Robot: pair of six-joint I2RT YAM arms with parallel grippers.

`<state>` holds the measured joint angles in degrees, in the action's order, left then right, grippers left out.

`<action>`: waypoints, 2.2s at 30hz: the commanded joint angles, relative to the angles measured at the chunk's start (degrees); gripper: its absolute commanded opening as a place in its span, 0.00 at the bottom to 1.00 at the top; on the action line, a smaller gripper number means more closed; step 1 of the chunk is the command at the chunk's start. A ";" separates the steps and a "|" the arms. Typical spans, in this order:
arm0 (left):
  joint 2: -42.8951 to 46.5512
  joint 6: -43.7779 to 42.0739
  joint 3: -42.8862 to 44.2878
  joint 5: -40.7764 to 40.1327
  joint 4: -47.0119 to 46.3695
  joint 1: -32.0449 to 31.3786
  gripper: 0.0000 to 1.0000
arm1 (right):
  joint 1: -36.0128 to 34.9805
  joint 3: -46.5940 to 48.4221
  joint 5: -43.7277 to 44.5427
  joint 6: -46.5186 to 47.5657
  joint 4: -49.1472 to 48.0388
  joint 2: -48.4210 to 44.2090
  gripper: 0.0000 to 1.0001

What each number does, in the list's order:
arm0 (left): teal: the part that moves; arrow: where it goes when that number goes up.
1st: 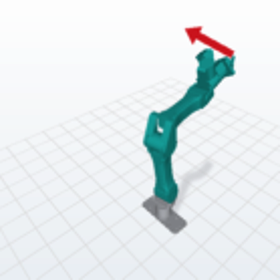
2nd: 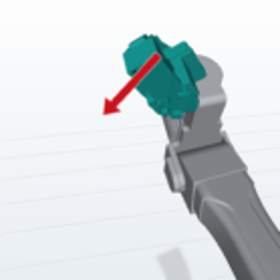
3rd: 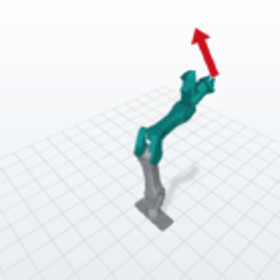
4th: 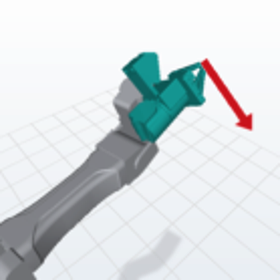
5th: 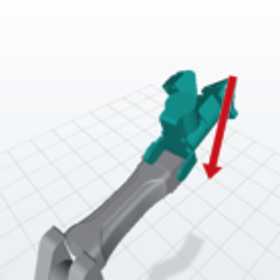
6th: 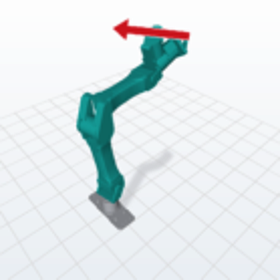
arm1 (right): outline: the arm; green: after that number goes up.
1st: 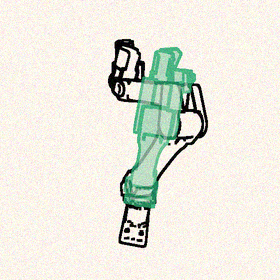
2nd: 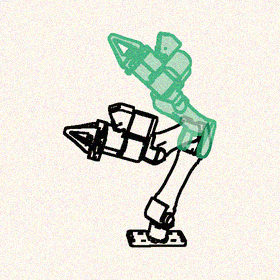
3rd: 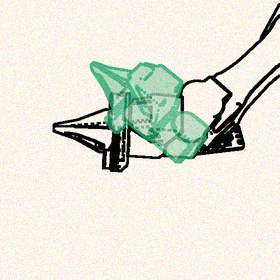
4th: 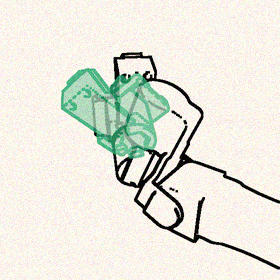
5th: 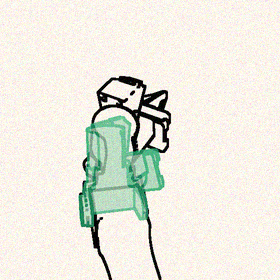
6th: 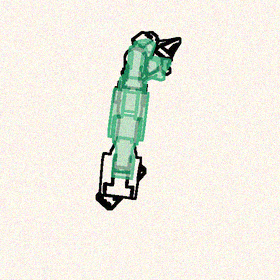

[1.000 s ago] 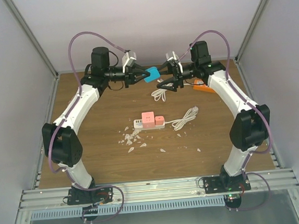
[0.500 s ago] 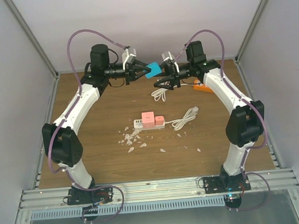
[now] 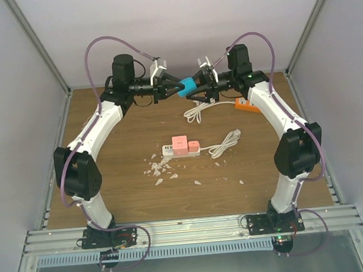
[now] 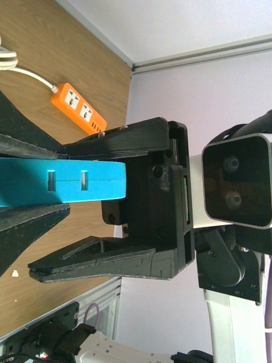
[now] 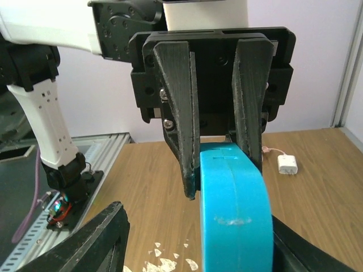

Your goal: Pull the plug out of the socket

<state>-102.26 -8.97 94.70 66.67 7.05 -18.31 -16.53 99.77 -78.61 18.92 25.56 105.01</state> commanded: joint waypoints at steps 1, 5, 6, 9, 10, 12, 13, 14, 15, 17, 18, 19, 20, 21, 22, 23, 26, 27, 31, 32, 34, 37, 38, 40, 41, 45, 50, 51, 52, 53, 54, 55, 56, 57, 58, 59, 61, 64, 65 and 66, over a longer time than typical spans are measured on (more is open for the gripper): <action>-1.39 2.18 -1.43 -2.70 -0.97 0.71 0.00 | -0.22 3.28 -7.16 -3.59 -5.59 -2.28 0.54; -1.01 -0.11 -1.85 -3.17 1.52 1.12 0.00 | 0.25 3.66 -5.66 -5.20 -7.33 -2.00 0.55; -0.71 -1.05 -2.19 -3.05 2.34 1.09 0.00 | 0.27 3.48 -4.98 -4.89 -7.45 -2.00 0.57; 0.90 -4.44 -3.94 -3.48 4.65 1.08 0.00 | 0.73 2.51 -3.12 -4.54 -7.98 -2.09 0.63; 1.52 -6.13 -4.82 -3.87 5.72 1.11 0.00 | 0.84 2.15 -2.69 -4.64 -8.25 -2.16 0.65; 2.66 -10.51 -5.92 -4.97 9.07 1.19 0.00 | 1.14 1.38 -1.75 -4.75 -9.09 -2.49 0.69; 3.22 -12.77 -6.53 -5.51 10.65 1.17 0.00 | 1.34 0.92 -1.24 -5.13 -9.87 -2.76 0.72; 3.68 -14.86 -7.07 -6.00 12.61 1.17 0.00 | 1.63 0.29 -0.81 -5.87 -10.98 -3.02 0.75; 4.31 -16.86 -7.85 -6.53 14.11 1.24 0.00 | 1.93 -0.39 -0.38 -6.79 -12.36 -3.46 0.78; 5.85 -19.13 -10.12 -7.43 15.77 1.69 0.00 | 2.35 -1.80 0.61 -8.28 -14.65 -4.07 0.82; 7.18 -19.34 -11.68 -7.39 15.63 2.11 0.00 | 2.52 -2.20 1.25 -8.39 -14.96 -4.25 0.84; 8.07 -19.29 -13.12 -7.29 15.24 2.76 0.00 | 2.70 -2.43 1.82 -8.35 -14.97 -4.33 0.86; 8.72 -19.16 -14.35 -7.36 15.04 3.33 0.00 | 2.80 -2.53 2.39 -8.25 -14.79 -4.35 0.88; 9.22 -19.03 -15.12 -7.44 15.20 4.37 0.00 | 2.93 -2.63 2.97 -8.03 -14.38 -4.33 0.90; 9.53 -18.86 -15.64 -7.37 15.67 5.46 0.00 | 3.06 -2.75 3.51 -7.34 -13.77 -4.37 0.91; 9.61 -18.60 -15.90 -7.24 16.19 6.65 0.00 | 3.19 -2.88 4.17 -6.64 -13.04 -4.42 0.92; 9.05 -17.81 -15.95 -7.12 18.40 10.82 0.00 | 3.44 -4.12 6.10 -4.12 -11.34 -4.62 0.95; 8.68 -17.80 -15.87 -6.87 19.32 12.25 0.00 | 3.46 -4.39 6.51 -3.10 -10.60 -4.68 0.96; 6.95 -18.96 -15.59 -7.30 23.52 18.83 0.00 | 3.44 -5.53 7.66 0.64 -6.91 -4.82 0.97; 6.65 -19.35 -15.71 -7.39 24.53 20.95 0.00 | 3.48 -5.80 7.92 1.57 -6.05 -4.82 0.98; 6.52 -21.02 -16.09 -7.33 26.56 24.20 0.01 | 3.47 -6.15 8.34 3.98 -3.86 -4.79 0.98; 7.25 -24.79 -17.22 -7.08 30.68 28.39 0.00 | 3.46 -6.86 9.36 8.29 -0.34 -4.73 0.98; 7.50 -26.75 -17.59 -7.27 32.57 29.68 0.01 | 3.49 -7.06 9.64 9.76 0.83 -4.65 0.98; 7.04 -31.36 -17.70 -8.26 38.38 32.41 0.01 | 3.51 -7.70 10.16 12.74 3.11 -4.41 0.98; 6.22 -35.25 -17.44 -8.35 42.36 33.92 0.02 | 3.48 -7.97 10.40 14.01 4.16 -4.30 0.98; 3.57 -45.16 -18.04 -11.91 53.20 39.23 0.02 | 3.52 -9.01 11.49 18.44 7.42 -4.03 0.99; 4.98 -49.37 -21.26 -17.01 57.16 42.70 0.02 | 3.47 -10.12 12.31 22.05 10.87 -4.26 0.99; 5.07 -50.27 -21.97 -18.08 58.10 43.37 0.02 | 3.52 -10.57 12.33 22.83 11.43 -4.40 0.99; 4.98 -51.63 -22.80 -19.16 59.32 44.21 0.03 | 3.50 -11.16 12.32 23.65 11.89 -4.66 0.99; 4.81 -52.34 -23.64 -20.36 59.84 45.09 0.04 | 3.49 -11.84 12.31 24.31 12.23 -4.83 0.99; 4.79 -53.93 -24.53 -21.53 60.97 46.13 0.04 | 3.45 -12.50 12.30 24.70 12.39 -4.97 0.99; 4.72 -55.14 -25.50 -22.79 61.79 47.15 0.05 | 3.44 -13.12 12.52 25.04 12.41 -5.13 0.99; 4.70 -56.45 -26.55 -23.79 62.48 48.15 0.05 | 3.49 -13.48 12.68 25.23 12.34 -5.28 0.99; 4.63 -57.58 -27.10 -24.70 63.27 49.23 0.06 | 3.50 -13.87 12.88 25.35 12.24 -5.38 0.99; 4.35 -58.63 -27.52 -25.44 63.99 50.11 0.06 | 3.50 -14.11 13.05 25.42 12.09 -5.43 0.99; 4.10 -59.38 -27.76 -26.09 64.51 51.05 0.06 | 3.45 -14.40 13.32 25.46 11.85 -5.49 0.99; 3.12 -60.36 -27.59 -27.61 64.91 52.73 0.06 | 3.46 -14.78 13.91 25.42 11.26 -5.60 0.99; 1.02 -61.62 -26.16 -29.66 64.85 55.43 0.07 | 3.51 -14.80 14.87 24.87 10.30 -5.61 0.99; -0.24 -61.85 -25.69 -30.18 64.87 56.15 0.07 | 3.46 -14.84 15.25 24.78 10.08 -5.68 0.99; -1.20 -62.10 -25.25 -30.80 64.99 56.51 0.08 | 3.48 -14.96 15.56 24.73 9.96 -5.76 0.99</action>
<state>-100.14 -67.33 67.48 39.16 70.22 35.88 -13.43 85.17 -64.31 42.83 36.51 101.23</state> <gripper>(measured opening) 0.171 0.993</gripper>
